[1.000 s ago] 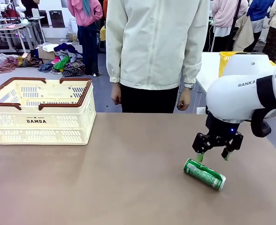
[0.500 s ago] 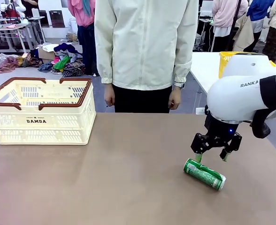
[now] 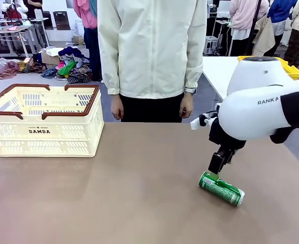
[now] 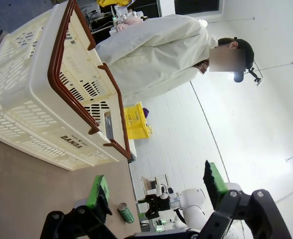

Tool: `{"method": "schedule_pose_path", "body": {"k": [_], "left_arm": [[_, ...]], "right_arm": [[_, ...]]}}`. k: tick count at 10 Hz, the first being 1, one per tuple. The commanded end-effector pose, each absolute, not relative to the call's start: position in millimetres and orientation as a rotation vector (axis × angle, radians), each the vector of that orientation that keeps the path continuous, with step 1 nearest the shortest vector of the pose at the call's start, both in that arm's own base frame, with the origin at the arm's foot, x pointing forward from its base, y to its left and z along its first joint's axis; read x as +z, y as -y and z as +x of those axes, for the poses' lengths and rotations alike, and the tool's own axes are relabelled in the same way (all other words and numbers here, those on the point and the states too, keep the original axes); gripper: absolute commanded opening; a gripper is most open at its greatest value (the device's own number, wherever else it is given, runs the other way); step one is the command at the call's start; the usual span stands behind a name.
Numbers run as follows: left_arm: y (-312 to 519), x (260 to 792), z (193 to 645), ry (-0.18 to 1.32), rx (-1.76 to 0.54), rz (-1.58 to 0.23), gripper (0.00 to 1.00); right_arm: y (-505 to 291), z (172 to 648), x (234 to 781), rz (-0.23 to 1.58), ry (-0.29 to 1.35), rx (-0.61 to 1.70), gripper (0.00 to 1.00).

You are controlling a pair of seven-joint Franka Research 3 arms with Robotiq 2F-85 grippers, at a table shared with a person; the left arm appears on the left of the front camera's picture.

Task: Place the drinks into the Shopping basket.
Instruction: Pick up one drink and place it into the Shopping basket.

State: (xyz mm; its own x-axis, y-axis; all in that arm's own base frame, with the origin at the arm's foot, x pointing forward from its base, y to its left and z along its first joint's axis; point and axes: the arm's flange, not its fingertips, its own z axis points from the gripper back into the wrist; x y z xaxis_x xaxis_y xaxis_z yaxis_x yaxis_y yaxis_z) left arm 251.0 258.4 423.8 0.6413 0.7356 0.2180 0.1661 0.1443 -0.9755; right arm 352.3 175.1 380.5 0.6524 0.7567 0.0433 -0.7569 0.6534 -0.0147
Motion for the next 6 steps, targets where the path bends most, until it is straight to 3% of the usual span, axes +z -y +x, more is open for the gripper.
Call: {"method": "schedule_pose_path", "body": {"k": [1,2,3,6], "left_arm": [[-259.3,425.9,247.6,0.812,0.482,-1.404,1.00],[-259.3,425.9,247.6,0.812,0.482,-1.404,1.00],[-259.3,425.9,247.6,0.812,0.482,-1.404,1.00],[-259.3,425.9,247.6,0.812,0.482,-1.404,1.00]], "right_arm": [[-162.7,337.8,368.9,-0.053,0.226,1.155,1.00],[-164.9,337.3,371.0,-0.076,0.241,1.100,1.00],[-180.4,355.5,385.8,-0.049,0.099,1.008,1.00],[-182.0,358.5,389.6,-0.079,0.135,1.066,1.00]]}}
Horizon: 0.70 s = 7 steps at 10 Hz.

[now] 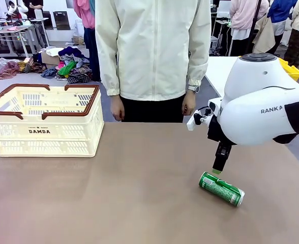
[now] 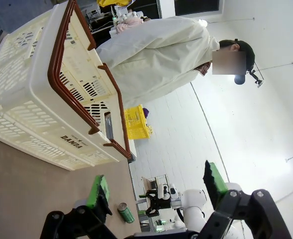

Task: Place the drinks into the Shopping basket.
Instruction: Pick up one drink and place it into the Shopping basket.

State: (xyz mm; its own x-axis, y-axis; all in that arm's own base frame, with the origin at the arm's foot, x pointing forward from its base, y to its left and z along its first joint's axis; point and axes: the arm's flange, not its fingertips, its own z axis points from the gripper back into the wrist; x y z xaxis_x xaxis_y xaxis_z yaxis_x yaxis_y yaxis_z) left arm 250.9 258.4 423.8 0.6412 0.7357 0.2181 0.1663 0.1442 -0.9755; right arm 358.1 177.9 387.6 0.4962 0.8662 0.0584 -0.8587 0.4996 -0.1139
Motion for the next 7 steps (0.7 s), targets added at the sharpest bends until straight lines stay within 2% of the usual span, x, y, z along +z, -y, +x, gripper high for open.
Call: {"method": "schedule_pose_path", "body": {"k": [1,2,4,7], "left_arm": [[-259.3,425.9,247.6,0.812,0.482,-1.404,1.00],[-259.3,425.9,247.6,0.812,0.482,-1.404,1.00],[-259.3,425.9,247.6,0.812,0.482,-1.404,1.00],[-259.3,425.9,247.6,0.812,0.482,-1.404,1.00]], "right_arm": [[-179.1,363.4,377.7,-0.023,0.114,1.048,1.00],[-176.1,367.2,364.5,0.006,0.056,1.028,1.00],[-170.0,373.7,355.8,0.088,0.057,1.060,1.00],[-163.2,390.3,328.2,0.144,-0.029,1.142,1.00]]}}
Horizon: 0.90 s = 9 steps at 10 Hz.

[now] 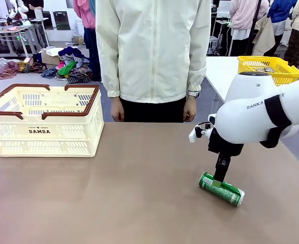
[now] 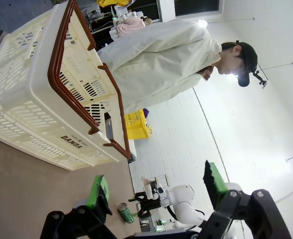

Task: Place the drinks into the Shopping basket.
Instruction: Pick up one drink and place it into the Shopping basket.

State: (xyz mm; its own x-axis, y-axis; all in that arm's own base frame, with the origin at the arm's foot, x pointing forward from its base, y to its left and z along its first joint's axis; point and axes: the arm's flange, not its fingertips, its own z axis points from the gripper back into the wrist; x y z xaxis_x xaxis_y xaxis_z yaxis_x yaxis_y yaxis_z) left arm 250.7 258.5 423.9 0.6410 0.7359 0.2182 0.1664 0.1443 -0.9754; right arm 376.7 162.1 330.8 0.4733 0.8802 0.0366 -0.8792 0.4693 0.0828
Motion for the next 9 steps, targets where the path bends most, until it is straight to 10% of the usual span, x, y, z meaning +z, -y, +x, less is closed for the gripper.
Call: {"method": "schedule_pose_path", "body": {"k": [1,9], "left_arm": [[-259.3,425.9,247.6,0.812,0.482,-1.404,1.00],[-259.3,425.9,247.6,0.812,0.482,-1.404,1.00]], "right_arm": [[-166.9,396.3,317.9,0.154,-0.065,1.181,1.00],[-180.3,411.5,297.6,0.172,-0.304,1.118,1.00]]}}
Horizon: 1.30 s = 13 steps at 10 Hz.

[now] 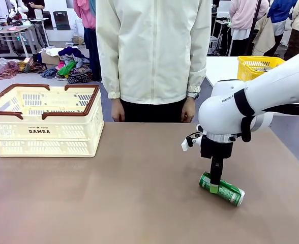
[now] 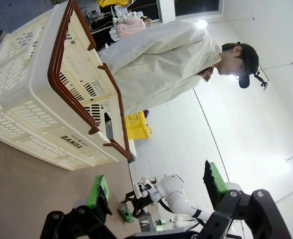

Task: Place the drinks into the Shopping basket.
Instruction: Pick up one drink and place it into the Shopping basket.

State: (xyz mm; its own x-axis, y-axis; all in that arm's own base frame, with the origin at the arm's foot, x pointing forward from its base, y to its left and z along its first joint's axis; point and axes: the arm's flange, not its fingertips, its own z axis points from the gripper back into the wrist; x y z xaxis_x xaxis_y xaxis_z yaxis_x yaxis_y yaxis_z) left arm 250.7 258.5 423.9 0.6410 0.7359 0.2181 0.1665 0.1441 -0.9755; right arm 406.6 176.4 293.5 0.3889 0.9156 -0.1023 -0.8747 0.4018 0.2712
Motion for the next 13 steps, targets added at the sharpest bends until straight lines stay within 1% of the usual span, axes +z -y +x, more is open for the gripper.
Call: {"method": "schedule_pose_path", "body": {"k": [1,3,5,8,10,13], "left_arm": [[-259.3,425.9,247.6,0.812,0.482,-1.404,1.00],[-259.3,425.9,247.6,0.812,0.482,-1.404,1.00],[-259.3,425.9,247.6,0.812,0.482,-1.404,1.00],[-259.3,425.9,247.6,0.812,0.482,-1.404,1.00],[-259.3,425.9,247.6,0.812,0.482,-1.404,1.00],[-259.3,425.9,247.6,0.812,0.482,-1.404,1.00]], "right_arm": [[-180.4,409.6,298.5,0.176,-0.328,1.088,1.00],[-182.7,405.1,298.6,0.169,-0.416,1.015,1.00],[-186.3,406.9,297.1,0.136,-0.457,0.943,1.00],[-187.6,410.8,293.0,0.098,-0.470,0.897,1.00],[-188.6,416.4,287.9,0.092,-0.454,0.902,1.00],[-190.1,422.2,279.2,0.088,-0.478,0.907,1.00]]}}
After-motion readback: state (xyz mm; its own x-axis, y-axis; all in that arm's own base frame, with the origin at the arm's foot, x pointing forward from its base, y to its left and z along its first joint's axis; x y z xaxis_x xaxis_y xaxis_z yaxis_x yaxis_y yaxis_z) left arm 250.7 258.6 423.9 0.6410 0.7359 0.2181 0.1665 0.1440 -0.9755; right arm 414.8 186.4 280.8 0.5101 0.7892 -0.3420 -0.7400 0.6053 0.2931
